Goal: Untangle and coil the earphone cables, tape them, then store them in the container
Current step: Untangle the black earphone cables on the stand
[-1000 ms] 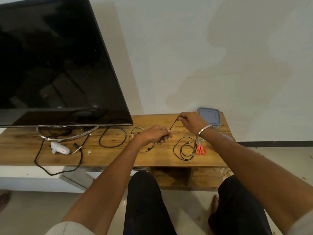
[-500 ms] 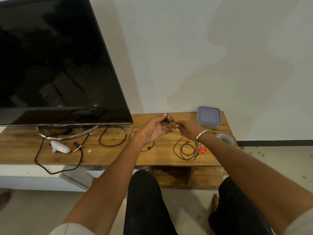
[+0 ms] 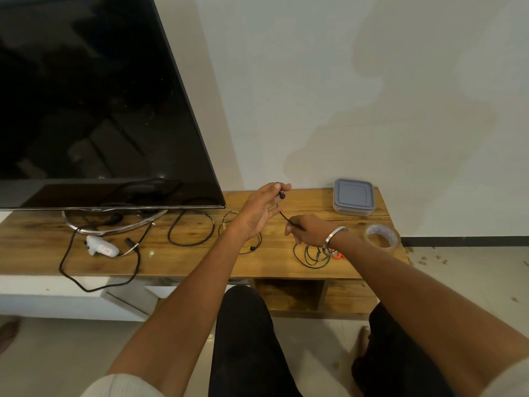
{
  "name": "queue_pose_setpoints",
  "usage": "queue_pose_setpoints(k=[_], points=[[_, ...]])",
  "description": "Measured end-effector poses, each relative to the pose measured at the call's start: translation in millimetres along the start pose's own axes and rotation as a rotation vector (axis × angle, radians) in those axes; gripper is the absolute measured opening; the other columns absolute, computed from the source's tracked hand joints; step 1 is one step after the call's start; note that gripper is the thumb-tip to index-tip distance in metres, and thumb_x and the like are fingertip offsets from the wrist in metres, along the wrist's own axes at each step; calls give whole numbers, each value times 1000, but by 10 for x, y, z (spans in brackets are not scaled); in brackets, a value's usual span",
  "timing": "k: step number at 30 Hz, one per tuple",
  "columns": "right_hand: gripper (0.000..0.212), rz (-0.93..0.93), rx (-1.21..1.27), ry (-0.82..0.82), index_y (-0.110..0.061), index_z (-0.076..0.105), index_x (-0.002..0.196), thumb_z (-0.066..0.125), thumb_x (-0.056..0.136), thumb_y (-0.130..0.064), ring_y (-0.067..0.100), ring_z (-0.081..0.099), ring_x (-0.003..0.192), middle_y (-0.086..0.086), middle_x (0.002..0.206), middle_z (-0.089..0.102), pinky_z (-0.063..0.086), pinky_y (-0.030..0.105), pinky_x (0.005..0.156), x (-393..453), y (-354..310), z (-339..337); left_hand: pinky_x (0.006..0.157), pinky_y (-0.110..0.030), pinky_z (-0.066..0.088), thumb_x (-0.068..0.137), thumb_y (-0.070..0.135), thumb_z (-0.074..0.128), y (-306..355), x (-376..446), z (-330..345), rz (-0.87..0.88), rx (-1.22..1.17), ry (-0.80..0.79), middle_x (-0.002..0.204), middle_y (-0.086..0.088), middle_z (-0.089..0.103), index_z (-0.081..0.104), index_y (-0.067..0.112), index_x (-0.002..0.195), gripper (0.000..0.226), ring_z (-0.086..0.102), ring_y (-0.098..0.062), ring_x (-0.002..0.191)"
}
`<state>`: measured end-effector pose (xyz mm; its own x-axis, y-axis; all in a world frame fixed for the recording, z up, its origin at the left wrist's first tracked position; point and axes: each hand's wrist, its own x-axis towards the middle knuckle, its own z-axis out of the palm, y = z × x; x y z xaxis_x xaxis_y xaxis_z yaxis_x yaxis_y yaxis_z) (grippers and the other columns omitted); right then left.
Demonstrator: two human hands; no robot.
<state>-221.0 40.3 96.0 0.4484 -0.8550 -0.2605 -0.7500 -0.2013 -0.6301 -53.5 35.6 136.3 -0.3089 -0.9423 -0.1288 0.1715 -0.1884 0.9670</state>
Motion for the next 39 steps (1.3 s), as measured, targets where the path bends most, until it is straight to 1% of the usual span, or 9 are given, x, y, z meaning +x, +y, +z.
queue_pose_setpoints(k=[4, 8, 12, 16, 19, 23, 29, 34, 39], points=[[24, -23, -27, -47, -19, 64, 104, 41, 97, -24, 20, 66, 83, -2, 79, 64, 45, 22, 59, -26, -44, 1, 103, -25, 31, 100, 25, 51, -78, 30, -34, 68, 215, 86, 124, 10, 61, 72, 24, 96, 21, 45, -6, 131], [20, -64, -3, -39, -20, 65, 102, 45, 95, -20, 16, 60, 73, -8, 72, 58, 45, 22, 59, -19, -73, -10, 95, -26, 43, 99, 26, 53, -160, 35, -98, 99, 506, 63, 105, 4, 67, 73, 21, 97, 21, 60, -3, 102], [17, -105, 30, 14, -23, 67, 92, 51, 92, -17, 14, 53, 60, -8, 64, 55, 43, 23, 58, -5, -66, -57, 83, -18, 40, 97, 29, 55, -206, 31, -157, 125, 713, 81, 107, 1, 64, 73, 21, 96, 20, 58, -7, 101], [17, -101, 78, 72, -21, 68, 95, 53, 92, -15, 9, 56, 55, -4, 68, 60, 45, 16, 53, -31, -21, -133, 81, -21, 39, 96, 30, 56, -263, 12, -260, 105, 804, 99, 105, 1, 63, 74, 25, 94, 18, 57, -9, 102], [19, -118, 83, 133, -16, 70, 100, 53, 92, -12, -2, 49, 47, -10, 67, 56, 38, 7, 48, -53, -7, -185, 81, -23, 39, 94, 35, 58, -281, 9, -285, 92, 854, 86, 105, 5, 63, 70, 40, 82, 18, 57, -6, 101], [14, -149, 61, 240, -15, 70, 99, 59, 90, -19, 5, 52, 70, -1, 87, 66, 37, 11, 60, -26, 22, -203, 97, -40, 44, 93, 45, 54, -306, 24, -296, 2, 891, 32, 108, 9, 64, 71, 35, 88, 20, 57, -10, 107], [11, -211, 39, 325, -17, 71, 95, 61, 89, -20, -3, 50, 70, -10, 80, 60, 34, 10, 61, 16, 43, -237, 105, -43, 40, 98, 39, 49, -247, -16, -205, -105, 815, -115, 107, 9, 69, 73, 31, 95, 25, 56, -12, 115], [14, -240, 30, 352, -20, 71, 98, 60, 91, -22, 10, 58, 82, -3, 90, 69, 44, 23, 69, 43, 102, -242, 109, -42, 35, 102, 29, 46, -224, -72, -150, -162, 661, -204, 115, -1, 65, 69, 18, 101, 25, 52, -16, 121], [26, -321, -37, 401, -19, 68, 112, 48, 97, -26, 14, 57, 86, -1, 96, 70, 43, 29, 73, 22, 157, -221, 108, -54, 31, 100, 33, 47, -137, -87, -137, -287, 258, -272, 129, -11, 63, 57, 22, 90, 18, 53, -27, 128]])
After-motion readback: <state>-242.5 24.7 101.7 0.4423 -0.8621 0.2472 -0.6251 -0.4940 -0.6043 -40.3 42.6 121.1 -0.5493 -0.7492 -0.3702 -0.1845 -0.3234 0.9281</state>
